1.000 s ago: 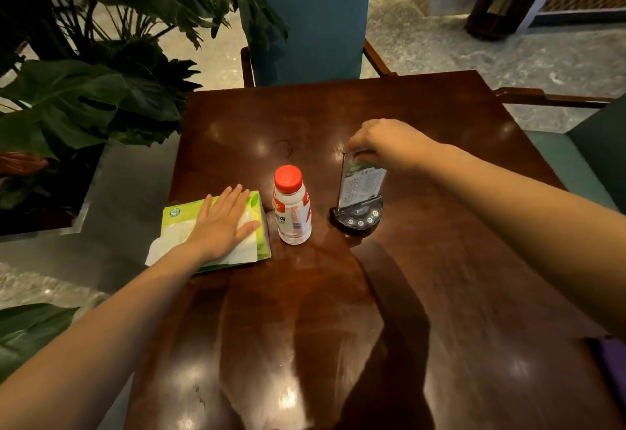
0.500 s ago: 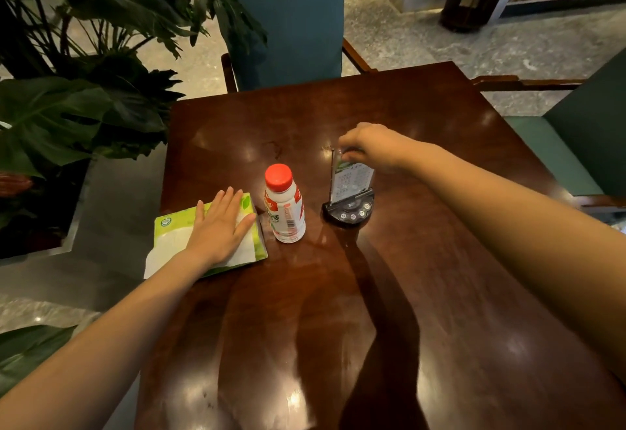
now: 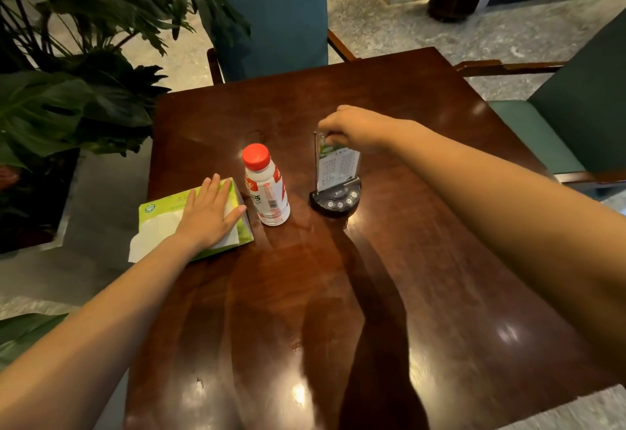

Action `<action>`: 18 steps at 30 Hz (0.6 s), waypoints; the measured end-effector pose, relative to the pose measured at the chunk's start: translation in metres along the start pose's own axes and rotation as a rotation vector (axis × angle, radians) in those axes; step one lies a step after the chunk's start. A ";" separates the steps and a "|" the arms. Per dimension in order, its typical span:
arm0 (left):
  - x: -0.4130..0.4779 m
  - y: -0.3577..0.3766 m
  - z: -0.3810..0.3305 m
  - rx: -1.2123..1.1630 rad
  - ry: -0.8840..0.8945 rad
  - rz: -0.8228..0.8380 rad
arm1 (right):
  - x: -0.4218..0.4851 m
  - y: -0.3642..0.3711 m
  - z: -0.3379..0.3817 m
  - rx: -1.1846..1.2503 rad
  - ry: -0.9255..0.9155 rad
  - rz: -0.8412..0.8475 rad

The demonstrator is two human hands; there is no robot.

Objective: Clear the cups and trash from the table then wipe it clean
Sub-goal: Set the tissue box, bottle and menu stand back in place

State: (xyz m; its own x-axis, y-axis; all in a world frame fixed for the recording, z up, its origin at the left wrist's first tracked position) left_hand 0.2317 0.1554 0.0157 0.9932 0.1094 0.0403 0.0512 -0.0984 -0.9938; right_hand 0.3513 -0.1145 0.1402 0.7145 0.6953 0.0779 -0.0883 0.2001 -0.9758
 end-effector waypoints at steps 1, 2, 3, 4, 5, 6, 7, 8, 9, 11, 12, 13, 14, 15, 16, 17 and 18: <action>-0.002 0.000 -0.002 -0.001 0.001 -0.006 | -0.001 0.001 0.000 0.005 -0.001 -0.002; -0.003 0.001 -0.003 0.000 0.002 -0.016 | -0.001 0.003 0.000 0.010 -0.001 -0.008; -0.005 0.001 -0.004 0.002 -0.002 -0.024 | -0.002 0.004 0.000 0.017 -0.006 -0.013; -0.006 0.001 -0.005 0.003 -0.003 -0.039 | -0.001 0.006 -0.001 0.023 -0.006 -0.019; -0.007 0.001 -0.006 0.000 -0.007 -0.058 | -0.001 0.007 -0.001 0.030 -0.013 -0.027; -0.008 0.001 -0.006 -0.010 -0.011 -0.084 | 0.000 0.009 -0.002 0.031 -0.020 -0.037; -0.011 0.000 -0.008 -0.028 -0.019 -0.106 | 0.000 0.009 -0.003 0.032 -0.025 -0.040; -0.013 -0.001 -0.010 -0.046 -0.021 -0.126 | 0.000 0.010 -0.004 0.034 -0.028 -0.045; -0.016 -0.001 -0.012 -0.057 -0.011 -0.132 | 0.000 0.011 -0.006 0.037 -0.028 -0.055; -0.022 0.001 -0.016 -0.044 0.031 -0.128 | 0.000 0.011 -0.006 0.035 -0.008 -0.061; -0.025 0.002 -0.018 -0.025 0.045 -0.128 | 0.001 0.010 -0.006 0.033 0.009 -0.062; -0.027 0.002 -0.018 -0.008 0.046 -0.126 | 0.001 0.010 -0.006 0.025 0.023 -0.065; -0.029 0.001 -0.019 0.019 0.045 -0.123 | 0.001 0.008 -0.007 -0.007 0.033 -0.065; -0.030 -0.002 -0.022 0.049 0.043 -0.103 | -0.001 0.006 -0.007 -0.066 0.037 -0.064; -0.032 -0.007 -0.027 0.120 0.056 -0.076 | -0.002 0.005 -0.009 -0.146 0.031 -0.056; -0.035 -0.013 -0.035 0.213 0.074 -0.035 | -0.005 0.004 -0.010 -0.211 0.041 -0.041; -0.038 -0.020 -0.046 0.299 0.098 0.015 | -0.007 0.004 -0.012 -0.240 0.065 -0.025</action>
State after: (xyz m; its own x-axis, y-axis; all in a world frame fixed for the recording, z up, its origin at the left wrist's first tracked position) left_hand 0.1980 0.1074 0.0391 0.9997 0.0127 0.0210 0.0180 0.1980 -0.9800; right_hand 0.3539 -0.1271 0.1331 0.7585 0.6444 0.0967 0.0919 0.0412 -0.9949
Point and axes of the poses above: each hand's wrist, its own x-axis towards the middle knuckle, its own y-axis out of the palm, z = x × y, the point moved 1 cm from there along x, towards the middle knuckle, and after that the axes turned 14 degrees about -z, right-handed, at the moved point
